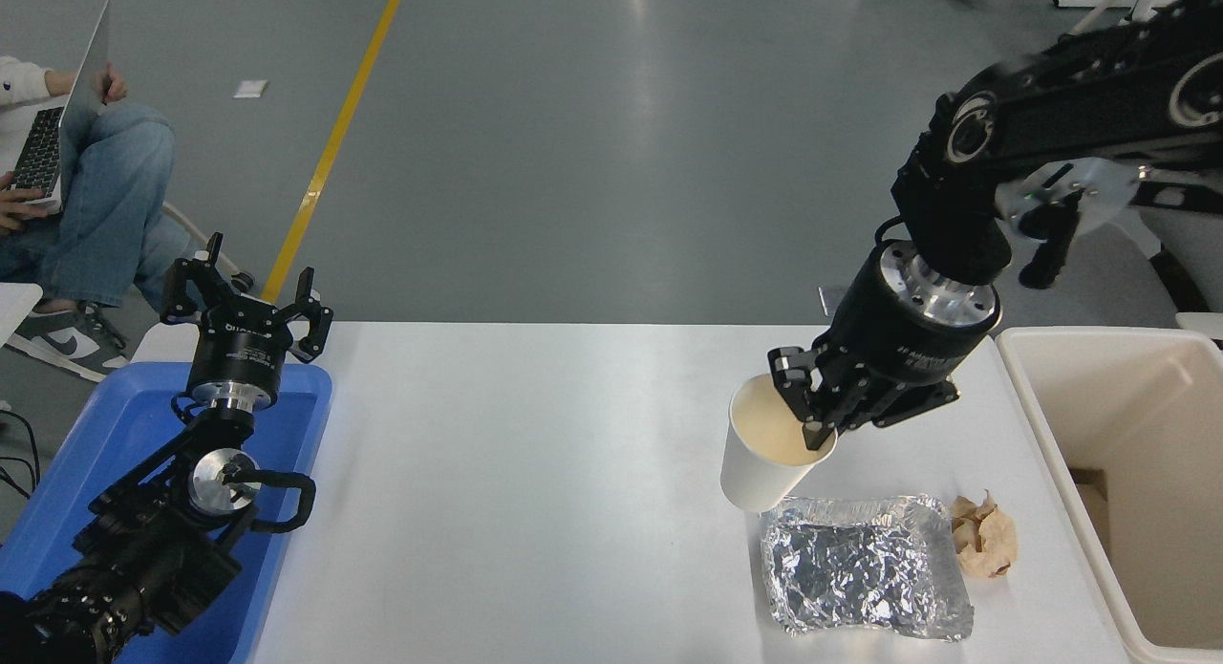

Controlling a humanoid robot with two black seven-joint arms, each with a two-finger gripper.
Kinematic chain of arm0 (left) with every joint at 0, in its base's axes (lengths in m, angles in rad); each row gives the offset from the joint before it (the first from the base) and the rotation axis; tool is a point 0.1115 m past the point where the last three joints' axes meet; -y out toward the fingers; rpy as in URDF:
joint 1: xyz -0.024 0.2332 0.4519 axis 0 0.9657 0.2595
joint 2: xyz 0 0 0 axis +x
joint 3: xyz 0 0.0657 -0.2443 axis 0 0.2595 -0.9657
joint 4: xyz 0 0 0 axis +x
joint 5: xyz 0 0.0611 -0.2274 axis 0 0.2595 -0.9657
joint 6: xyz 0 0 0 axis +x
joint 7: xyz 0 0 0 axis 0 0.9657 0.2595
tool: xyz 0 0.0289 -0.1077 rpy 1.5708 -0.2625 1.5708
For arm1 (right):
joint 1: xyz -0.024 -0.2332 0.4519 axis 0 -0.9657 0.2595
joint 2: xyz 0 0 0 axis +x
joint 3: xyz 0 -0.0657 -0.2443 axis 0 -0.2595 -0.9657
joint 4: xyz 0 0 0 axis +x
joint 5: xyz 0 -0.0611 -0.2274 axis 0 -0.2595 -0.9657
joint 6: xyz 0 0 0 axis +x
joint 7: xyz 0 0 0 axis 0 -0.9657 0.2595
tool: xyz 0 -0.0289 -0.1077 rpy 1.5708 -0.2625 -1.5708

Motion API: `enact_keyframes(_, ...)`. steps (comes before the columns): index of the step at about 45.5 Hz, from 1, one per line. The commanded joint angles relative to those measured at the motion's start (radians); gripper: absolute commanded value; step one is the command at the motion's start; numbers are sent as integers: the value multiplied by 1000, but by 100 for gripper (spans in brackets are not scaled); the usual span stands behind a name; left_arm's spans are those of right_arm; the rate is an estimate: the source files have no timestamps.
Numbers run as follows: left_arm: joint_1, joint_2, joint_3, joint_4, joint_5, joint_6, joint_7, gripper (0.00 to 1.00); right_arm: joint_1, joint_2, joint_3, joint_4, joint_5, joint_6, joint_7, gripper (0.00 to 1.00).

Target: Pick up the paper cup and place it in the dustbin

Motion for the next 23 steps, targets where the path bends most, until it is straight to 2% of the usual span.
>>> enact_keyframes(1,0,0,0,0,-1,0,-2,99,73,-19,-45,-4,8,17,1,0)
enact_keyframes(11,2,0,0,0,-1,0,-2,99,82,-32,-149,-28,-1,17,-2,0)
enact_keyframes(23,2,0,0,1,-1,0,-2,99,-2,-198,-329,-127,-77,17,-1,0)
